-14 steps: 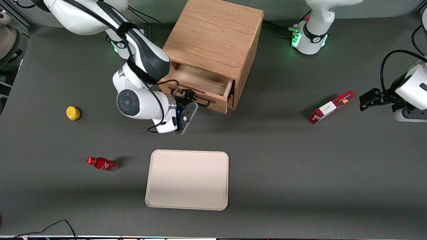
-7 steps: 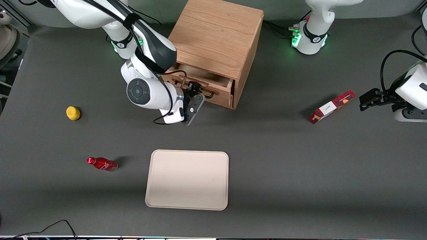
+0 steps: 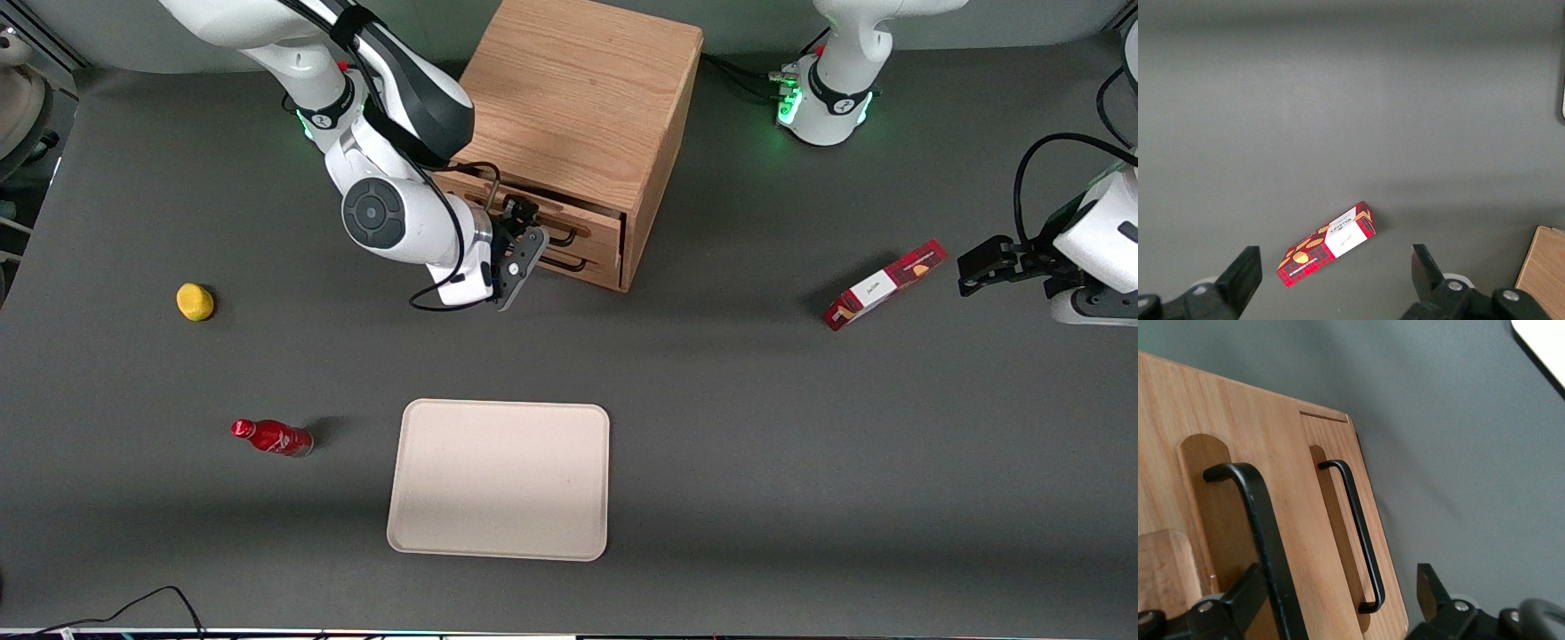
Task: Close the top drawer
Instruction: 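Push the drawer front with the right gripper into the cabinet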
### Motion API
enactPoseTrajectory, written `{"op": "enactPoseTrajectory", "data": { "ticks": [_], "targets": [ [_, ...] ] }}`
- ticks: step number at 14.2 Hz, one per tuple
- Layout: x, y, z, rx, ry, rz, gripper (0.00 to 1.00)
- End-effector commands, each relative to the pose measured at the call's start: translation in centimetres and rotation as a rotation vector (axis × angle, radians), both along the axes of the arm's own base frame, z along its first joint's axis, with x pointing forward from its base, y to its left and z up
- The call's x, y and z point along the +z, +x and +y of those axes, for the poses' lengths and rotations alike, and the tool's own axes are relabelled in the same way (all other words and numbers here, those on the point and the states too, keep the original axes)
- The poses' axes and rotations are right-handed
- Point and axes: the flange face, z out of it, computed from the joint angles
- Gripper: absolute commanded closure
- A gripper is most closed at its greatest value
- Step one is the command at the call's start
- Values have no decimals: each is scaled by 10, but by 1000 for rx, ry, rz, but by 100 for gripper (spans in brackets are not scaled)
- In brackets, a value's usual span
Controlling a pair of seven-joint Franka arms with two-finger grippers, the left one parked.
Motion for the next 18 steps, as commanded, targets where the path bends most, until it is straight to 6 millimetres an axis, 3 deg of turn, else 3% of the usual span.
{"op": "enactPoseTrajectory", "data": {
  "ticks": [1,3,11,15,18],
  "targets": [
    [-2,-21,-6,-47,5,-1,0],
    [-3,-30,-1,-38,6,5,0],
    [0,-36,2,-52,22,12,0],
    [13,-28,-2,-56,30,0,0],
    [34,-20,-6,-49,33,11,0]
  ]
}}
